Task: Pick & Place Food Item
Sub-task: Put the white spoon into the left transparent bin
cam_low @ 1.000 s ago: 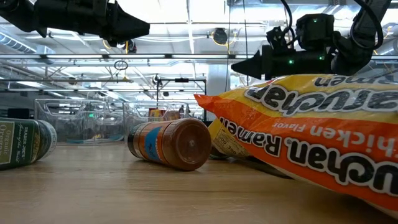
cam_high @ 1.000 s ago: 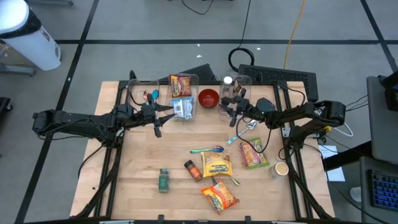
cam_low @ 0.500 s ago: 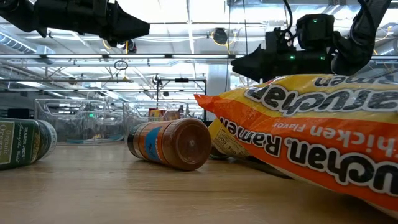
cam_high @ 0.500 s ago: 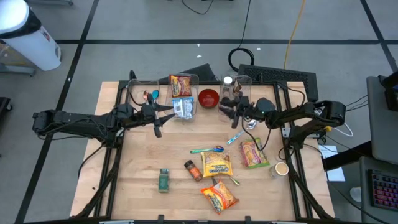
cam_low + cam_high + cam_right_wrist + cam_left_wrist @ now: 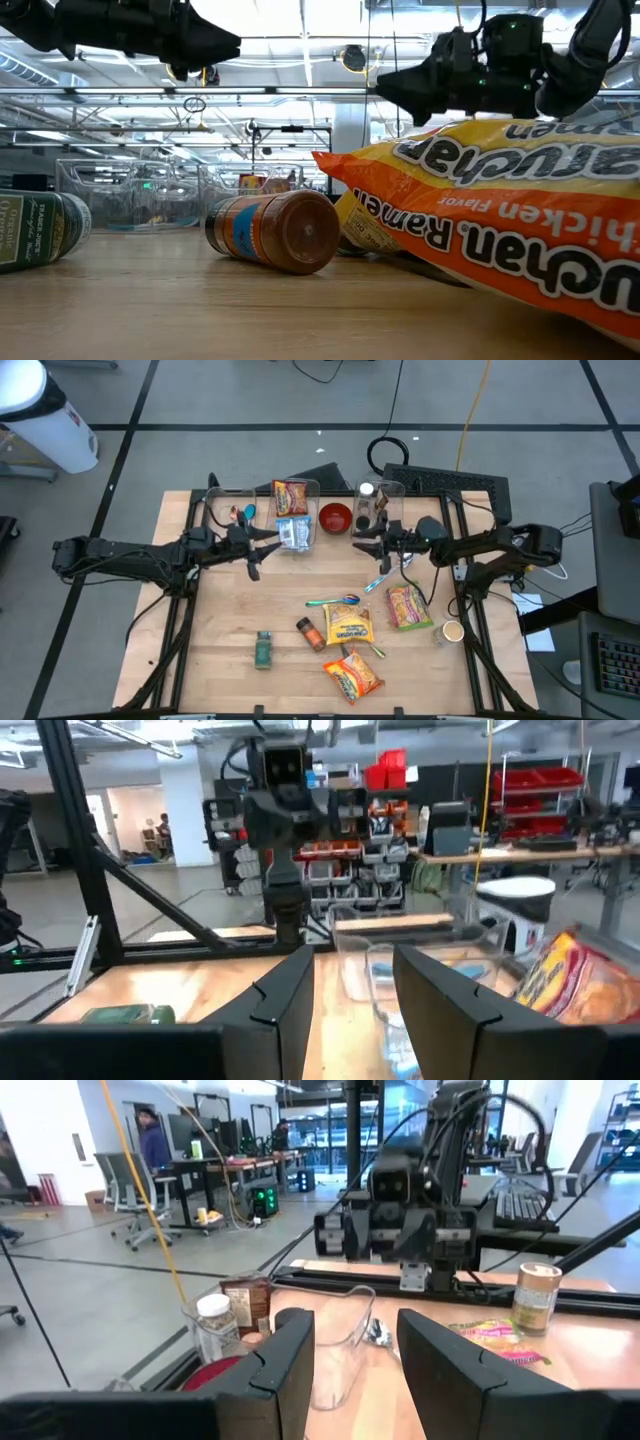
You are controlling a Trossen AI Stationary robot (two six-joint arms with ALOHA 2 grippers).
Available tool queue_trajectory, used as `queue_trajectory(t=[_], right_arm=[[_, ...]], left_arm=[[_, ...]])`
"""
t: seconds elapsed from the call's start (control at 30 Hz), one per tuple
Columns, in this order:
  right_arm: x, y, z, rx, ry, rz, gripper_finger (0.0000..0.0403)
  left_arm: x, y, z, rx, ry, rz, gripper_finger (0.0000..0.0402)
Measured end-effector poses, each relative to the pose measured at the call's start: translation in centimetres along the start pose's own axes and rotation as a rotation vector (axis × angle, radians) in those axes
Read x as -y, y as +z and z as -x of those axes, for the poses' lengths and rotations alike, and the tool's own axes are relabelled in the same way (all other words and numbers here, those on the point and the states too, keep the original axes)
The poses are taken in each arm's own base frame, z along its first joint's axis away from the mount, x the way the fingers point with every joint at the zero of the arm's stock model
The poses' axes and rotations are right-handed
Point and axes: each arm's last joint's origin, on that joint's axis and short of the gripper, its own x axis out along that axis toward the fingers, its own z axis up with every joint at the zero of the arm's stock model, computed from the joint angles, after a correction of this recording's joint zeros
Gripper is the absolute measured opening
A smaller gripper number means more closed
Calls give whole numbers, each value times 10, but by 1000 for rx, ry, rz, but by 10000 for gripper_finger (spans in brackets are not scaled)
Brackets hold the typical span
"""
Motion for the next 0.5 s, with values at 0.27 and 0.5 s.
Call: queue_trajectory(t=[0.27,0.5], right_arm=[[-21,18,24,-241,-301,176,130],[-35,30,57,-374,-548,140,130]], left_arm=[[0,-4,0,-38,-2,-2,152],[0,-5,0,-47,-2,14,152]])
